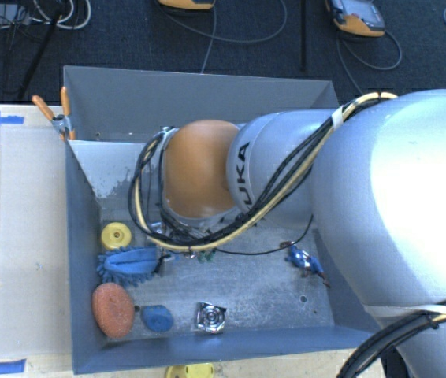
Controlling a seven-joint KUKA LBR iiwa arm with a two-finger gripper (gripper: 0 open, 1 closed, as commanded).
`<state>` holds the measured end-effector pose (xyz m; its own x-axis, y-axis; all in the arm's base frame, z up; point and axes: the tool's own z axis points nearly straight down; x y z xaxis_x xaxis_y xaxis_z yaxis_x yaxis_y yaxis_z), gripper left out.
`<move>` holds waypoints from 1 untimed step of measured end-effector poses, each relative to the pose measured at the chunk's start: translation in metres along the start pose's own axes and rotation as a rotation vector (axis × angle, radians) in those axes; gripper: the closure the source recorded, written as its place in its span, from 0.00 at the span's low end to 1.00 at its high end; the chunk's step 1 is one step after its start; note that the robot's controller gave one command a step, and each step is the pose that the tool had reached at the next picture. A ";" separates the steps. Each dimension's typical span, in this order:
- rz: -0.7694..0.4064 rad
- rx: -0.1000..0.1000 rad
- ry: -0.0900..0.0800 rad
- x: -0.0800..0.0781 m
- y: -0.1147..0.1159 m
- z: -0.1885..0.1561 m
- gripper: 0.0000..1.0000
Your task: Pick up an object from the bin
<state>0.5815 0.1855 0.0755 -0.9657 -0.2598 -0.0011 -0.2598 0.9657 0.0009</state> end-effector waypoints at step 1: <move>-0.068 0.001 -0.004 0.021 -0.010 -0.156 1.00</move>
Offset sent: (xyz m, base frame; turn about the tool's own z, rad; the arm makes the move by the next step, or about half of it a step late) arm 0.0000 0.0000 0.0000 0.0000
